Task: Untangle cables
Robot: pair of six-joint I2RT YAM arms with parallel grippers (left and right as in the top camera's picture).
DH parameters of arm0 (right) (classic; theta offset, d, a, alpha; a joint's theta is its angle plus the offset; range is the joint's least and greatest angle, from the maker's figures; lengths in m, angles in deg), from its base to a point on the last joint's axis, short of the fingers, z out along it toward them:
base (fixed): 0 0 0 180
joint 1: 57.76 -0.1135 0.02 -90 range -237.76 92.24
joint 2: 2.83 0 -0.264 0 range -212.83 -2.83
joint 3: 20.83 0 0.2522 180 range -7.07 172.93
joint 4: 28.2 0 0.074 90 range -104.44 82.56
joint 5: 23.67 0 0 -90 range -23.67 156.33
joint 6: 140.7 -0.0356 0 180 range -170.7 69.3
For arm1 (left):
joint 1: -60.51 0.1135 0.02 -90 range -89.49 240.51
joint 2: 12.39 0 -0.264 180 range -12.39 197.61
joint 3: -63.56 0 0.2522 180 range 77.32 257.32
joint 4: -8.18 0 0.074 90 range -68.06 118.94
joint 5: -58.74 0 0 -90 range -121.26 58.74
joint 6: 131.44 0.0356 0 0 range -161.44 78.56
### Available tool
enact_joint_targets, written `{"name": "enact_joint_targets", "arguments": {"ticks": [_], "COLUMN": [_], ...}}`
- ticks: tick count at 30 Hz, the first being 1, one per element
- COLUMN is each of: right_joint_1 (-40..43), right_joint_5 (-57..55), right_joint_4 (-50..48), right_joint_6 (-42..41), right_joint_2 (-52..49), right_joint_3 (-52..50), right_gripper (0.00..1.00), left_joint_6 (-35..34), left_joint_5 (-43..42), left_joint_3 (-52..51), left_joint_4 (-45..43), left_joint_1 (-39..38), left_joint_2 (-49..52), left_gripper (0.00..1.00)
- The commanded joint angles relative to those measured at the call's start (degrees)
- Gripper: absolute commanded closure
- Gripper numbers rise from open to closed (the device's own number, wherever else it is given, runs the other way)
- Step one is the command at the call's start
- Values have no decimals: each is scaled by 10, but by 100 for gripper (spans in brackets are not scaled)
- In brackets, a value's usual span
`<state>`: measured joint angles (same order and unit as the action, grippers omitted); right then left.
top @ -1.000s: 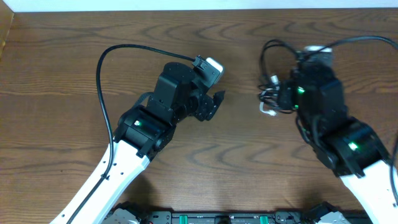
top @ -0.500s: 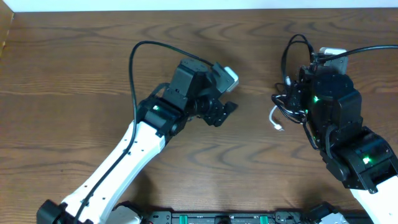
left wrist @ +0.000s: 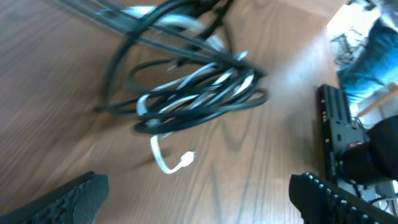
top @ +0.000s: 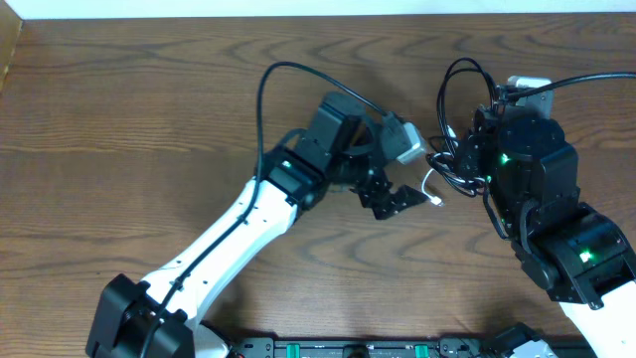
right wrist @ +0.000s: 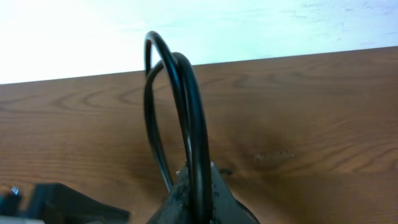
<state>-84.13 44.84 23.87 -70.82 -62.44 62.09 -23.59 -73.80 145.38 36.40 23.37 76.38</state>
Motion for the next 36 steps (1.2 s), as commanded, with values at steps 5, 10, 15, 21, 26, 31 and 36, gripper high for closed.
{"name": "enact_joint_targets", "arguments": {"ticks": [5,10,15,21,26,31,36], "right_joint_1": [1,1,1,1,1,1,1], "right_joint_5": [-4,-4,-4,-4,-4,-1,5], "right_joint_4": [5,5,7,14,20,22,22], "right_joint_6": [5,7,7,7,7,7,7], "right_joint_2": [3,3,3,3,3,3,3], "right_joint_3": [5,5,5,5,5,5,5], "right_gripper": [99,99,99,98,99,99,99], "left_joint_6": [7,108,175,232,242,242,242], "left_joint_5": [32,31,31,31,13,10,10], "left_joint_3": [7,7,7,7,7,7,7], "left_joint_4": [-63,-69,-68,-69,-98,-127,-144], "left_joint_1": [-45,-52,-53,-53,-54,-56,-56], "left_joint_2": [17,18,28,70,100,101,101], "left_gripper": [2,2,2,2,2,5,5]}}
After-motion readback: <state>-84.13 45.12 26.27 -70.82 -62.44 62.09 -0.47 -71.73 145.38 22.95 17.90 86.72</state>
